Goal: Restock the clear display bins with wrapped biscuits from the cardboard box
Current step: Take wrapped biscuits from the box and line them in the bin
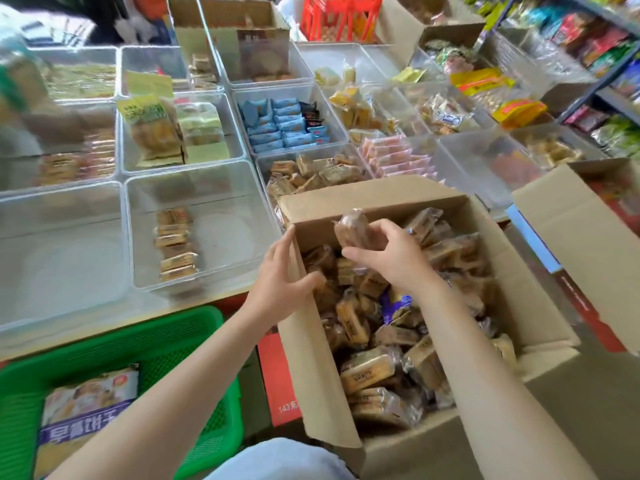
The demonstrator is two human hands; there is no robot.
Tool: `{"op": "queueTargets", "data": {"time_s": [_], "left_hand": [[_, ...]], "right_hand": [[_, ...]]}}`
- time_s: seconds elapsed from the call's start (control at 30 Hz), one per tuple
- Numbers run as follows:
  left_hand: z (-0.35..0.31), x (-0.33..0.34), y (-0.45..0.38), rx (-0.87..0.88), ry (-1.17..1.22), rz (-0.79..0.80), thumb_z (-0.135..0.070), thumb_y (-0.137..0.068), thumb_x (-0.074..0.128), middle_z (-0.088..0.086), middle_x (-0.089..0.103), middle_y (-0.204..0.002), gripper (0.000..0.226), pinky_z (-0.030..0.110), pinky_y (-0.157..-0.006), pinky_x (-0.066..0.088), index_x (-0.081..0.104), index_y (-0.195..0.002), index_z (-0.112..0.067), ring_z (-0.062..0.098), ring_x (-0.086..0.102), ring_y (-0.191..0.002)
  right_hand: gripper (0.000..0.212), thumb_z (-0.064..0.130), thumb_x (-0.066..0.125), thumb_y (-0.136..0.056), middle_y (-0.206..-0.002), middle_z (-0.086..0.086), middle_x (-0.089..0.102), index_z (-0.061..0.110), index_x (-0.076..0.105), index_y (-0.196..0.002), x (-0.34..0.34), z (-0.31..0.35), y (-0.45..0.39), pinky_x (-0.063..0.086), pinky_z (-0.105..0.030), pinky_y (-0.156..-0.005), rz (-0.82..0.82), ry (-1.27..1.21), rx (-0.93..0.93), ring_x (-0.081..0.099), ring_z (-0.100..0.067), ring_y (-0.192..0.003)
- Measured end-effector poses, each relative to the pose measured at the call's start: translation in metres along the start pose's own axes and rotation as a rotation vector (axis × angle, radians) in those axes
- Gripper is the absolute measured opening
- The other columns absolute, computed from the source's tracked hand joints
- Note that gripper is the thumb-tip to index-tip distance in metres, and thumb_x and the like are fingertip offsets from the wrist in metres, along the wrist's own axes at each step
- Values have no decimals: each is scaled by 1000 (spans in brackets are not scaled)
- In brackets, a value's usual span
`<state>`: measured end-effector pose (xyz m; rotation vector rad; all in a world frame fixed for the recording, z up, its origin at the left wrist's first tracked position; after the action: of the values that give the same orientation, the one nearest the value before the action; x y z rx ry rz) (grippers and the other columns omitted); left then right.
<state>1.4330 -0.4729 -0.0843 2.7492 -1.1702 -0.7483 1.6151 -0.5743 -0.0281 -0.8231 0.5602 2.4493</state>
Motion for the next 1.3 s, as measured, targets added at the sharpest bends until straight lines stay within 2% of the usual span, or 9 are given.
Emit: {"op": "queueTargets", "data": {"time_s": [0.17, 0.33, 0.5, 0.63, 0.7, 0.8, 0.9, 1.13, 1.3], "left_hand": [[-18, -62, 10, -48, 417, -224, -32, -106, 44, 2, 64, -121, 27, 28, -88, 50, 66, -116, -19, 21, 62, -114], [-10, -113, 10, -54, 428, -61, -42, -99, 56, 3, 73, -94, 36, 34, -71, 59, 58, -128, -21, 17, 72, -80], [52, -179, -9, -126, 476, -323, -26, -92, 71, 14, 70, -98, 34, 31, -64, 60, 59, -124, -22, 16, 72, -74], [106, -208, -41, -229, 474, -413, -32, -90, 73, 12, 68, -97, 46, 40, -72, 63, 57, -129, -17, 21, 72, -79], [127, -225, -57, -205, 421, -455, -43, -91, 69, 4, 67, -101, 52, 27, -73, 59, 54, -133, -17, 10, 68, -84], [172, -256, -77, -253, -44, -544, -47, -95, 60, 9, 50, -137, 64, 35, -100, 43, 41, -148, -16, 19, 51, -121], [224, -257, -89, -384, -305, -382, -48, -96, 55, 13, 29, -159, 84, 48, -111, 34, 13, -160, -15, 33, 35, -141], [260, -244, -92, -463, -231, -290, -58, -97, 50, 10, 39, -154, 86, 44, -100, 42, 3, -161, -26, 32, 45, -135], [264, -244, -95, -461, -260, -304, -61, -95, 51, 9, 40, -150, 88, 43, -99, 43, 3, -161, -26, 30, 45, -135]], "right_hand": [[41, 44, 57, -95, -98, -8, 71, 10, 71, -112, 55, 60, 13, 49, -32, -76, 535, -607, 4, 64, -22, -87], [42, 51, 54, -98, -94, -1, 71, 16, 72, -112, 114, 106, -9, 48, -34, -78, 674, -272, -49, 61, -15, -82], [37, 48, 67, -93, -109, 8, 69, 31, 62, -125, 169, 159, -50, 56, -33, -89, 526, -1, -161, 66, -7, -98], [36, 34, 74, -87, -113, 3, 64, 22, 63, -119, 231, 198, -88, 50, -30, -86, 396, 373, -385, 59, -16, -104], [28, 34, 70, -90, -112, 0, 65, 21, 61, -114, 263, 204, -116, 50, -39, -86, 338, 525, -425, 59, -21, -105], [28, 39, 66, -91, -109, -3, 68, 20, 56, -110, 295, 198, -172, 45, -38, -79, 225, 702, -373, 62, -30, -104], [33, 38, 66, -93, -113, -6, 67, 18, 54, -116, 319, 187, -224, 49, -40, -78, 199, 662, -261, 62, -32, -103], [40, 30, 74, -89, -122, -11, 60, 21, 62, -127, 404, 167, -298, 45, -34, -94, 468, 648, -215, 56, -30, -116], [46, 54, 46, -101, -138, -15, 48, 29, 61, -136, 443, 157, -304, 36, -31, -107, 620, 583, -106, 46, -25, -130]]}}
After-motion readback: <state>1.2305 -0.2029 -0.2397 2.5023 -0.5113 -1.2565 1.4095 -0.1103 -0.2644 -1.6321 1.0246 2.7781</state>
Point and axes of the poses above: each hand's wrist, its own y-axis away from the middle knuckle, its own x-axis out of the palm, z = x × y, the point moved 8 cm from there along -y, towards the middle knuckle
